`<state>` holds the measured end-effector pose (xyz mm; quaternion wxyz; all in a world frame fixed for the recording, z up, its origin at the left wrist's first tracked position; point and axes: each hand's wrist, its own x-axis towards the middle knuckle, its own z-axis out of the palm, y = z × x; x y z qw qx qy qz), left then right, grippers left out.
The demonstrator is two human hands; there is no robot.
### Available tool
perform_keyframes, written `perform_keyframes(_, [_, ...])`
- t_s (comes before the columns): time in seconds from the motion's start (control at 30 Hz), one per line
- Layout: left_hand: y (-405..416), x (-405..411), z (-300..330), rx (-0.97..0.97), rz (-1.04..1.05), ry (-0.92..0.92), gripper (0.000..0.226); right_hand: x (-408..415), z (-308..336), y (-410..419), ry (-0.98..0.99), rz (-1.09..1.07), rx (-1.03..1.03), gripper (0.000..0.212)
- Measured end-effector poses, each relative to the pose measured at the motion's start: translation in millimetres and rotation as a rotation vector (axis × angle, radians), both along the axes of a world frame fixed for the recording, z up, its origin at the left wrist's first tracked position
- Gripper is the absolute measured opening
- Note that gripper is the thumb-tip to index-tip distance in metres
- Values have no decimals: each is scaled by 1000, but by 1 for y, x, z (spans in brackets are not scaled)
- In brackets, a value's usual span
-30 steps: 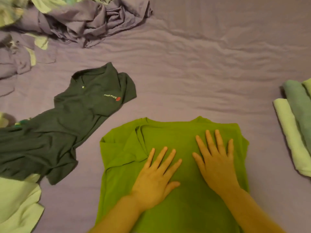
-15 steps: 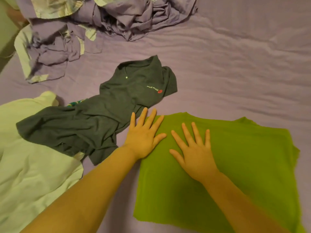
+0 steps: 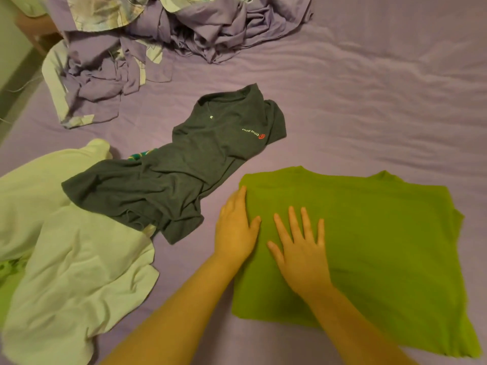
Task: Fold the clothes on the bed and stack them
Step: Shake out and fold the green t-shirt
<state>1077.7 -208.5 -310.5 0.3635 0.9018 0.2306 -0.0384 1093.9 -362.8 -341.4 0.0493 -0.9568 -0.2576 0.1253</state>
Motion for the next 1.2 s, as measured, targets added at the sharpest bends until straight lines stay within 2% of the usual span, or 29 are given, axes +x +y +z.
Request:
perform_keyframes(0.07, [-4, -15, 2, -231, 212, 9, 73, -25, 3, -8, 38, 9, 15, 59])
perform_keyframes(0.17, [-4, -26, 7, -415, 385, 117, 60, -34, 7, -8, 80, -39, 51, 61])
perform_keyframes(0.3, [1, -24, 8, -581, 417, 160, 52, -12, 18, 15, 109, -88, 135, 59])
perform_keyframes(0.43, [2, -13, 10, -900, 437, 156, 58, 7, 29, 38, 200, -139, 299, 72])
perform_keyframes(0.5, [-5, -9, 19, -1074, 455, 146, 59, 12, 32, 43, 323, -181, 387, 63])
perform_keyframes(0.6, [-19, -8, 28, -1335, 465, 129, 83, 11, 42, 42, 407, -203, 624, 52])
perform_keyframes(0.67, [-29, -6, 41, -1500, 460, 120, 80, 9, 54, 36, 426, -191, 742, 50])
perform_keyframes(0.77, [-38, -2, 55, -1644, 393, 188, 81, 16, 72, 14, 393, -151, 779, 53])
perform_keyframes(0.83, [-44, 5, 63, -1706, 314, 221, 83, 24, 79, -8, 355, -84, 704, 69])
perform_keyframes(0.9, [-59, 15, 69, -1701, 217, 268, 82, 33, 87, -33, 269, -12, 472, 84])
perform_keyframes(0.97, [-79, 28, 75, -1644, 140, 310, 81, 42, 88, -57, 149, 30, 224, 90])
perform_keyframes(1.03, [-102, 41, 76, -1517, 72, 348, 80, 54, 86, -80, 87, -3, 169, 90])
perform_keyframes(1.1, [-126, 53, 75, -1293, 11, 347, 75, 66, 80, -102, 136, -70, 312, 87])
perform_keyframes(1.2, [-161, 67, 65, -1009, -14, 208, 57, 86, 74, -140, 167, -205, 609, 75])
